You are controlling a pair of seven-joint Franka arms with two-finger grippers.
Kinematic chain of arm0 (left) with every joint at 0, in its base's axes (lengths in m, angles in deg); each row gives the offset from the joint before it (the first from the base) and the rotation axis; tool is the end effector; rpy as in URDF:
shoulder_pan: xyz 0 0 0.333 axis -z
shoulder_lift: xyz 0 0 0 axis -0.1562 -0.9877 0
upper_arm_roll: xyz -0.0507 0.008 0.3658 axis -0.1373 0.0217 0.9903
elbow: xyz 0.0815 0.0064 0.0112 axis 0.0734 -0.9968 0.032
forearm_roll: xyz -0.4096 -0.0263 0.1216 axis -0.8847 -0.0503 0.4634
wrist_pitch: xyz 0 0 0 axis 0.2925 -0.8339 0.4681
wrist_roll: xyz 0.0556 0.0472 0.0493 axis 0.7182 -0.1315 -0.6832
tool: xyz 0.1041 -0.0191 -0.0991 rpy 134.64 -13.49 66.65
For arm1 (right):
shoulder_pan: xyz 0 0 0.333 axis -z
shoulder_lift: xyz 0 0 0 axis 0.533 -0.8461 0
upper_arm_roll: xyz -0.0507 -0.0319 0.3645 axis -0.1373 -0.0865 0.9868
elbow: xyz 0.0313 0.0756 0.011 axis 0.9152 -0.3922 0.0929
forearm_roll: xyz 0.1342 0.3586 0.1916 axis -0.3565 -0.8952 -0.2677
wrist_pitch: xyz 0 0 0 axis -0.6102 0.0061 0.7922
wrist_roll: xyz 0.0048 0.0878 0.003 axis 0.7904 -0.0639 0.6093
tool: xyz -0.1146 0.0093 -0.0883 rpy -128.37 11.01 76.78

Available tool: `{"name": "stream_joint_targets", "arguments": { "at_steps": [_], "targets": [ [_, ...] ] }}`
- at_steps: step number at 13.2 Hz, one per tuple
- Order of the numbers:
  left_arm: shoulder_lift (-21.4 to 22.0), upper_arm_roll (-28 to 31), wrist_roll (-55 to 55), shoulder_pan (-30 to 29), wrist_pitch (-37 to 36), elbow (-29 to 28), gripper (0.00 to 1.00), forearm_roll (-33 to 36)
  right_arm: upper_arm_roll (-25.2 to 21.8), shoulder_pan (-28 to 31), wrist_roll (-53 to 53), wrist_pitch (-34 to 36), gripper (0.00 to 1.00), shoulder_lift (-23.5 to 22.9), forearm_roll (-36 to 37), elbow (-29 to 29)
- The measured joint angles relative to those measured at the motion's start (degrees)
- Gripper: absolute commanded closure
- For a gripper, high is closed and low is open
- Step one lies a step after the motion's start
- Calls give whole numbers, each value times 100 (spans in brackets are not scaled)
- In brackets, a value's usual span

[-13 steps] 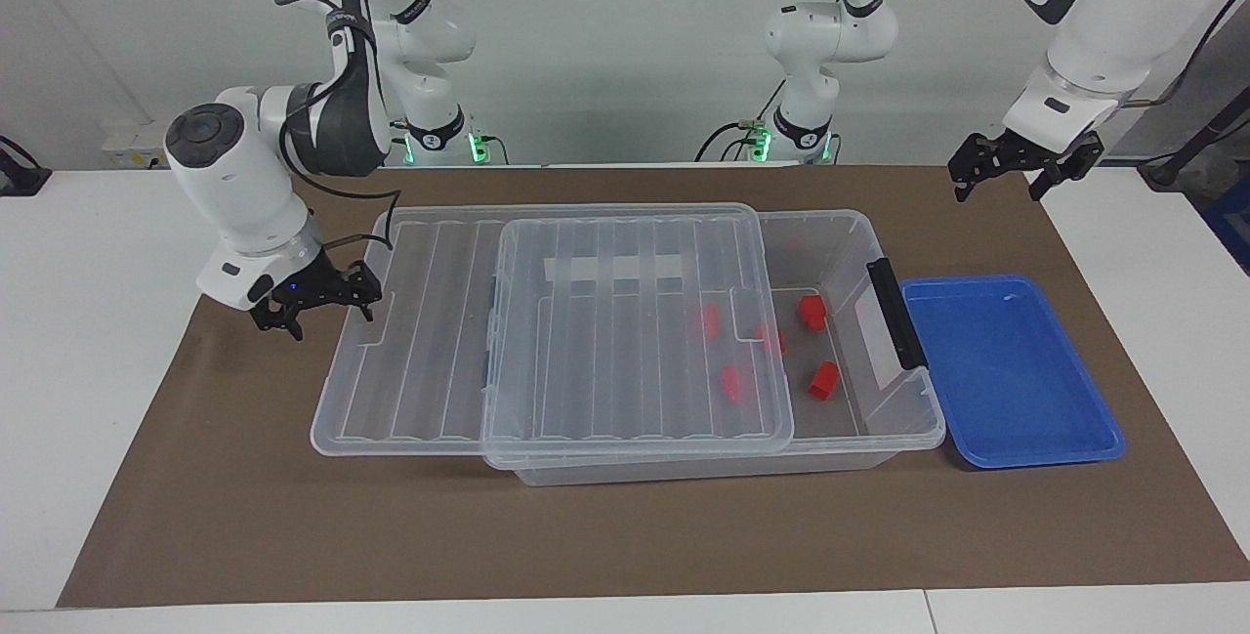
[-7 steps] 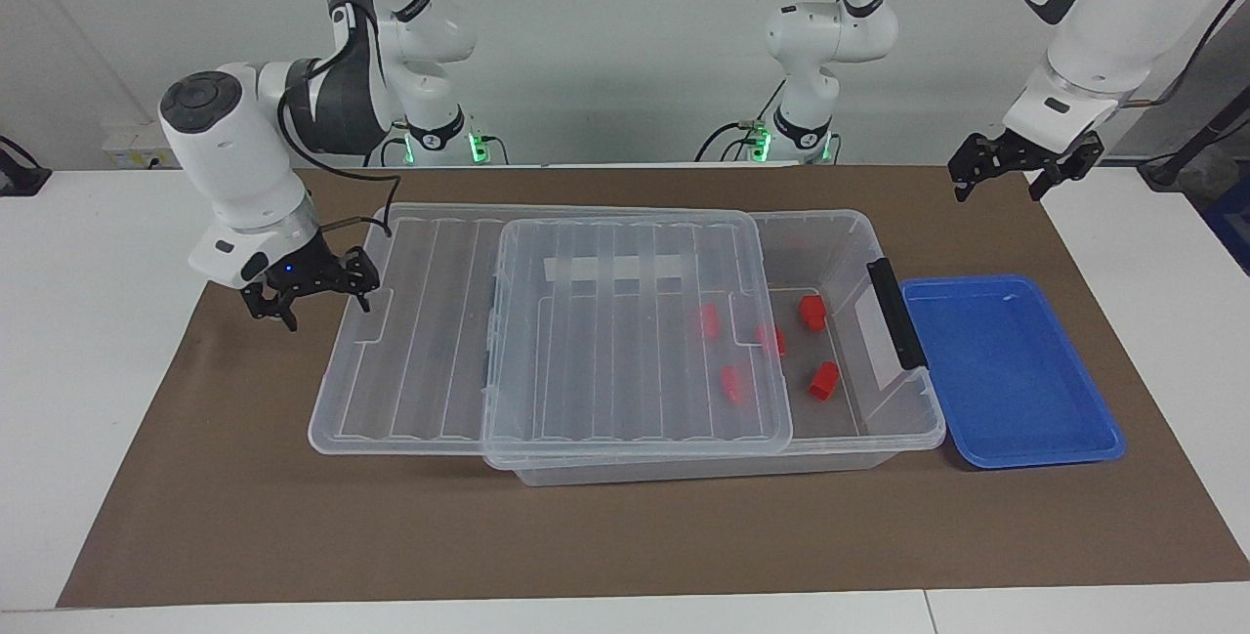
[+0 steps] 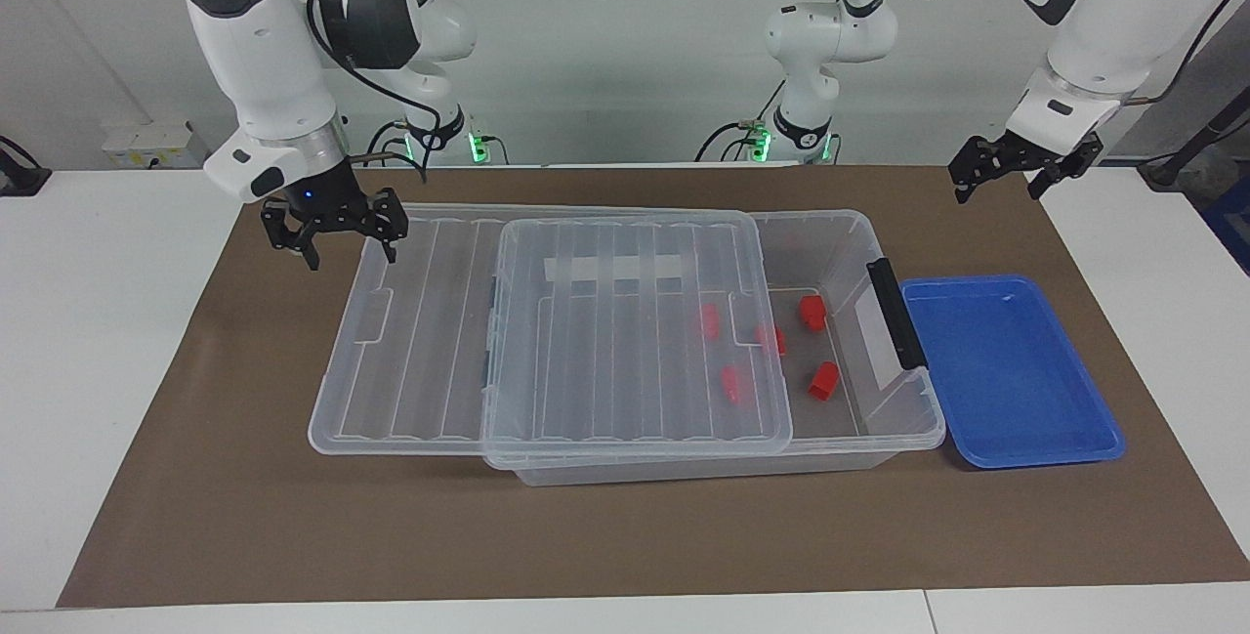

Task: Place red block in blue tray from box
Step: 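Reach the left gripper over the box toward a red block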

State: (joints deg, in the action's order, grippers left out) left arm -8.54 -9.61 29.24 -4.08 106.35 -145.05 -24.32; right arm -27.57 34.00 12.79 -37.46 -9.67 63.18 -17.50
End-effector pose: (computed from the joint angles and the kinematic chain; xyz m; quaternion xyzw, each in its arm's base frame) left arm 0.5862 0.0019 0.6271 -0.9983 -0.0100 0.0304 0.0492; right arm 0.6101 0.0548 0.5738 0.9987 0.0215 0.0428 0.0162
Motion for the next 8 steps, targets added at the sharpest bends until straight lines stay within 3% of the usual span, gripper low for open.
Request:
{"name": "stream_joint_targets", "arguments": {
  "at_steps": [4, 8],
  "targets": [
    [7, -96, -1744, 373, 259, -109, 0, -6, 25, 4, -879, 808, 0, 58, 0, 536],
    [146, -148, -2431, 981, 766, -719, 0, -6, 25, 11, -969, 1680, 0, -73, 0, 1303]
  ]
}}
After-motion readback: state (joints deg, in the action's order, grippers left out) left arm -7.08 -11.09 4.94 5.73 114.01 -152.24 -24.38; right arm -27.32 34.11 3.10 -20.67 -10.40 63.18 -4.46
